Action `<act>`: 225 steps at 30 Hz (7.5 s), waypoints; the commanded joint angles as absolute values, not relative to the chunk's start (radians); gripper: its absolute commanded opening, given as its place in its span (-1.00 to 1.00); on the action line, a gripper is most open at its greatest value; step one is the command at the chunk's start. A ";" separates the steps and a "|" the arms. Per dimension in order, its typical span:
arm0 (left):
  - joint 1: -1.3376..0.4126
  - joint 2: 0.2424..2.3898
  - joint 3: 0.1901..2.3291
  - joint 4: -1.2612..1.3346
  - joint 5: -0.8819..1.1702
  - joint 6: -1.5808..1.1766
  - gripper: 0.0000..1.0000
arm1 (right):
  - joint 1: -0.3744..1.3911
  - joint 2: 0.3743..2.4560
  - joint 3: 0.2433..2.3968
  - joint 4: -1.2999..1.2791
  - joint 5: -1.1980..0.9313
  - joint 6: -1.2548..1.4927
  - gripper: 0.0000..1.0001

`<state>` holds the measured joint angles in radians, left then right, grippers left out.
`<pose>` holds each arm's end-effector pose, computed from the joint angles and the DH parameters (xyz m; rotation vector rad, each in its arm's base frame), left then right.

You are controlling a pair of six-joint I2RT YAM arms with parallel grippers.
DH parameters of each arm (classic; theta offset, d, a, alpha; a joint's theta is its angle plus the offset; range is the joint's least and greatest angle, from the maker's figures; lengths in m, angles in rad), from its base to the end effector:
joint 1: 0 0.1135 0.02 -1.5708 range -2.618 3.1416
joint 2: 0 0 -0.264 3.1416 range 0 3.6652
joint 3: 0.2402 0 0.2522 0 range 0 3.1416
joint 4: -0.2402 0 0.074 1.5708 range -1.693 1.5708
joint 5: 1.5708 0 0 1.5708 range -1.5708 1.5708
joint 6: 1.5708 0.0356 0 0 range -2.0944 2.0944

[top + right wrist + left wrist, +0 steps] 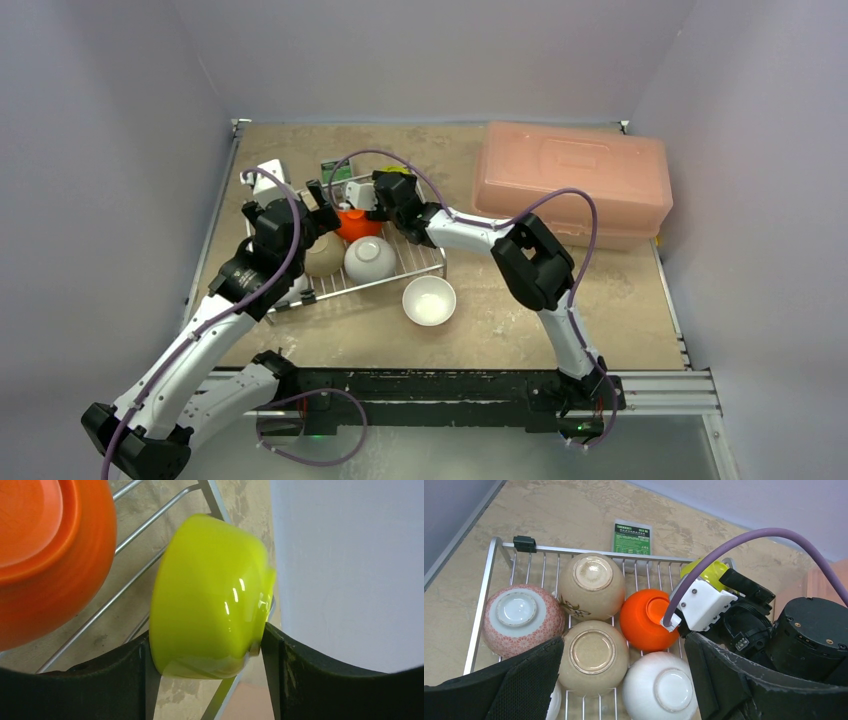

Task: Load the bowls into the dish rack

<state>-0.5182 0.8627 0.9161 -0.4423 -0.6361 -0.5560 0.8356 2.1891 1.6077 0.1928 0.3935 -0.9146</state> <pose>0.1709 -0.0731 0.3481 -0.4406 1.8299 -0.1110 0.3519 0.3688 0.2037 -1.3200 1.4396 -0.4369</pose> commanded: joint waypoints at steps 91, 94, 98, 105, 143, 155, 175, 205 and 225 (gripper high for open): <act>-0.608 1.128 0.891 -0.477 0.163 -0.433 0.34 | 0.709 1.253 0.961 0.049 0.153 0.525 0.62; -0.701 1.158 0.890 -0.485 0.065 -0.504 0.29 | 0.710 1.159 0.867 0.033 0.156 0.566 0.62; -0.767 1.205 0.847 -0.463 0.009 -0.631 0.13 | 0.709 1.076 0.774 0.019 0.149 0.617 0.59; -0.878 1.277 0.814 -0.451 -0.157 -0.771 -0.02 | 0.709 1.000 0.680 0.027 0.137 0.623 0.58; -0.911 1.242 0.950 -0.331 -0.026 -0.701 -1.00 | 0.709 0.731 0.527 0.081 -0.041 0.763 0.96; -0.686 1.277 1.003 -0.235 0.309 -0.644 -1.00 | 0.709 0.647 0.351 0.286 -0.008 1.145 0.96; -0.462 1.356 1.058 -0.231 0.732 -0.543 -1.00 | 0.709 0.926 0.341 0.756 -0.129 1.214 0.41; -0.453 1.338 0.937 -0.017 0.630 -0.805 -1.00 | 0.709 1.055 0.396 0.792 -0.170 1.161 -0.01; -0.453 1.135 1.077 -0.448 -0.205 -0.595 0.89 | 0.709 1.174 0.785 0.457 -0.022 0.641 -0.29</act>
<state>-0.4538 1.2182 0.9882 -0.3367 0.1162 -0.6781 0.7067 1.1412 0.6632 0.5133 -0.0521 0.8551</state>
